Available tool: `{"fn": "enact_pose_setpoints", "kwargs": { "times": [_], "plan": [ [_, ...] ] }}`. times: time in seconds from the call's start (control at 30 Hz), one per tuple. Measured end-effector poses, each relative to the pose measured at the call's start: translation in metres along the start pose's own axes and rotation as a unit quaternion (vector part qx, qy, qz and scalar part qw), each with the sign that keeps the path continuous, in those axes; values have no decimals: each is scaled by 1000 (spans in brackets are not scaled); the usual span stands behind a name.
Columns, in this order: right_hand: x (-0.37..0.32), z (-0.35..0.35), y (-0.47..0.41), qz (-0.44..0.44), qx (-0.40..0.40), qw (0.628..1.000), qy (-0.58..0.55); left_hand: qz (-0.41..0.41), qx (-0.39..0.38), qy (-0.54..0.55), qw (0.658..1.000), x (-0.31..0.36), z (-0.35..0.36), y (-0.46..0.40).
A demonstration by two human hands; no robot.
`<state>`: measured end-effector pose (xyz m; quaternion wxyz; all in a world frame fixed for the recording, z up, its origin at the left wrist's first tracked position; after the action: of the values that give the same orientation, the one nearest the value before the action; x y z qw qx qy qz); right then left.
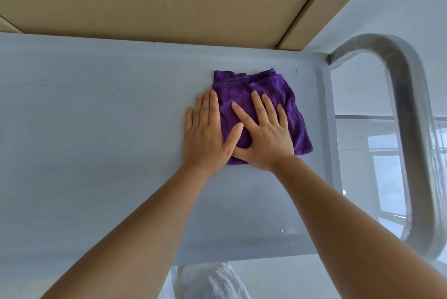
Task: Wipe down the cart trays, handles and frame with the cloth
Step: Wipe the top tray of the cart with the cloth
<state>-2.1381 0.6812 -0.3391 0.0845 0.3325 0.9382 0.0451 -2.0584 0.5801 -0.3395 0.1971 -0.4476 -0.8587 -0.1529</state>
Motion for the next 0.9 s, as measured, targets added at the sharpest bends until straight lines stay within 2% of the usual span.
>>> {"fn": "enact_pose_setpoints", "kwargs": {
  "times": [0.33,0.57,0.73,0.83,0.9],
  "plan": [
    [8,-4,-33,20,-59,998,4,4,-1,-20,1000,1,5,-4],
    [11,-8,-53,48,-40,998,-2,9,1,-43,999,-1,8,-3],
    [9,-16,-57,67,-69,995,-24,12,7,-68,998,-2,9,-4],
    [13,-35,-67,42,-106,991,69,16,7,-61,998,1,10,-4],
    [17,-49,-73,-10,-71,993,95,18,6,-59,998,2,9,-6]
  ]
}}
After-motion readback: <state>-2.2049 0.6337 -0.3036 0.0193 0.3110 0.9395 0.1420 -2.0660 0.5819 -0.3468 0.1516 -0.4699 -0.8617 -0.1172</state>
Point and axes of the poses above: each hand's wrist, its own y-axis away from the middle knuckle, its own z-axis out of the palm, x = y × z, the point moved 5 cm from there along -y, towards the middle knuckle, and after that the axes turned 1 degree about y, right-handed, at the moved point
